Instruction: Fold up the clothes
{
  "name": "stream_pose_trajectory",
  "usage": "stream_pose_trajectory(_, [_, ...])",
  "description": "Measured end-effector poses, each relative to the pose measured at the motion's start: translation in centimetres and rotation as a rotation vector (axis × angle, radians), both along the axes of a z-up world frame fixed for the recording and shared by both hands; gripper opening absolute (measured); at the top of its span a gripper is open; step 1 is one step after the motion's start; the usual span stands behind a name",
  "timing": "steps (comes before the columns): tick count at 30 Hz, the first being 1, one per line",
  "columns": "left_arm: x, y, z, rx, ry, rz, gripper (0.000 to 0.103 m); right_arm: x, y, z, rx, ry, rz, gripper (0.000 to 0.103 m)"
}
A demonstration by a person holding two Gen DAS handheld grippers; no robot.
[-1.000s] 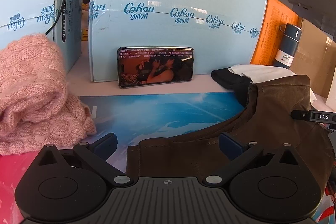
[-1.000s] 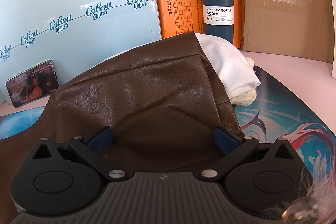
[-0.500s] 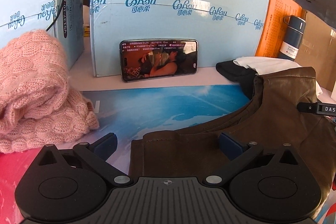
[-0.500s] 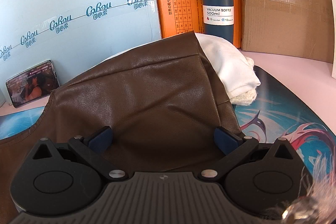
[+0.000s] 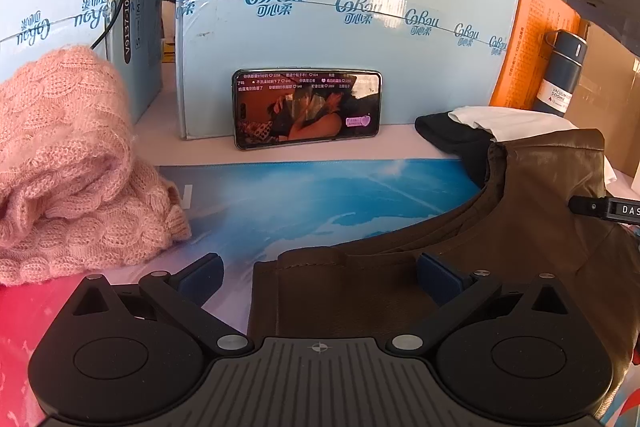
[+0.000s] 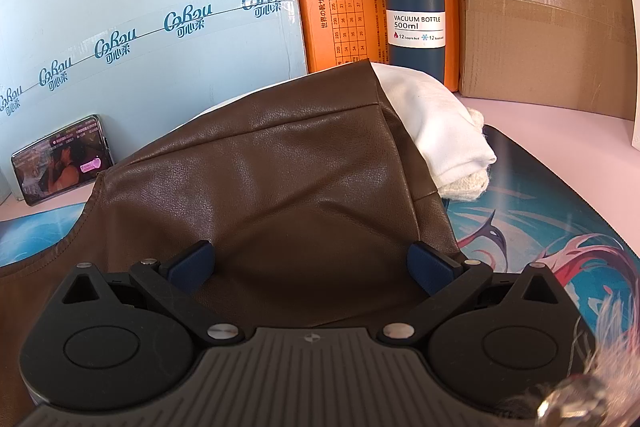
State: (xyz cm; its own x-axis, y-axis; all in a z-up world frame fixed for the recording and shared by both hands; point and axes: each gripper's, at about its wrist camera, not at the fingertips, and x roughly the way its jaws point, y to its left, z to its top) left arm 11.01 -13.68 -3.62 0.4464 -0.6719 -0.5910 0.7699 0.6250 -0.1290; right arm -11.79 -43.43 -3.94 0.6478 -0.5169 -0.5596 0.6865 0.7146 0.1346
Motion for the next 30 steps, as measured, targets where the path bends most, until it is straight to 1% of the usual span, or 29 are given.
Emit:
stream_pose_trajectory(25, [-0.05, -0.14, -0.13, 0.01, -0.002, -0.005, 0.103, 0.05, -0.06, -0.09, 0.0, -0.001, 0.0, 0.103])
stream_pose_trajectory(30, [-0.1, 0.03, 0.11, -0.003, -0.008, -0.003, 0.103, 0.08, -0.06, -0.1, 0.001, -0.001, 0.0, 0.103])
